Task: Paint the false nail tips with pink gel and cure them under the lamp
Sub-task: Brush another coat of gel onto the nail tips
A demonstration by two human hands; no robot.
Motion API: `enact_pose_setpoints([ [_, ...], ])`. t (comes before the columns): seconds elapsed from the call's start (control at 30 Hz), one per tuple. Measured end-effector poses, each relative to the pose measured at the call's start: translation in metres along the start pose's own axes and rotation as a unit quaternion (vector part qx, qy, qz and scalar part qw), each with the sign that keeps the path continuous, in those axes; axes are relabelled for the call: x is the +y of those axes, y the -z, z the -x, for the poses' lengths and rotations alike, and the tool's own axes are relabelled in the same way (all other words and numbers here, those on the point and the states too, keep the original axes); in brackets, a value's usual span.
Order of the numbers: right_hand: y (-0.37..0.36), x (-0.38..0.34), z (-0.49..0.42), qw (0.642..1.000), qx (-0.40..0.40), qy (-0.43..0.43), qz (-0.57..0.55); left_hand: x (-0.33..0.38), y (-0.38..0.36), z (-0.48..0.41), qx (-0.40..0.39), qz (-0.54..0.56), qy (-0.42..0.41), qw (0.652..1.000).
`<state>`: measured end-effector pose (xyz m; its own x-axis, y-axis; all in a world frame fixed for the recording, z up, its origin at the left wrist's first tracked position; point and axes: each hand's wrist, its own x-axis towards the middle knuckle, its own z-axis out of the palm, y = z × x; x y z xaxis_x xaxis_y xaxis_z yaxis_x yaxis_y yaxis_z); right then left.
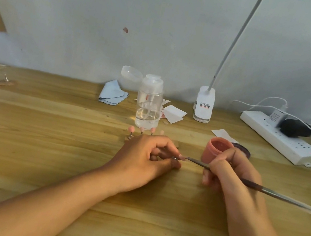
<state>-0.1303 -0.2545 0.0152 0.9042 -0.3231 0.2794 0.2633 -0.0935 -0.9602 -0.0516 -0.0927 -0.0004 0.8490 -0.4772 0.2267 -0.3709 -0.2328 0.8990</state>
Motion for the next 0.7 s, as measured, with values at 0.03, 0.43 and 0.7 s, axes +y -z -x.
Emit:
enact_pose_setpoints([
  [0.03,-0.0002,0.0002,0.0,1.0,-0.006,-0.003,0.002,-0.0001,-0.0003,0.0,0.0,-0.002,-0.001,1.0],
  [0.43,0.0015,0.0021,-0.0012,1.0,-0.004,-0.001,0.001,0.0004,-0.0018,-0.0006,0.005,0.007,-0.005,1.0],
  [0.7,0.0007,-0.0001,0.0001,1.0,-0.007,0.014,-0.011,0.0014,-0.0009,-0.0004,0.004,0.003,0.002,1.0],
])
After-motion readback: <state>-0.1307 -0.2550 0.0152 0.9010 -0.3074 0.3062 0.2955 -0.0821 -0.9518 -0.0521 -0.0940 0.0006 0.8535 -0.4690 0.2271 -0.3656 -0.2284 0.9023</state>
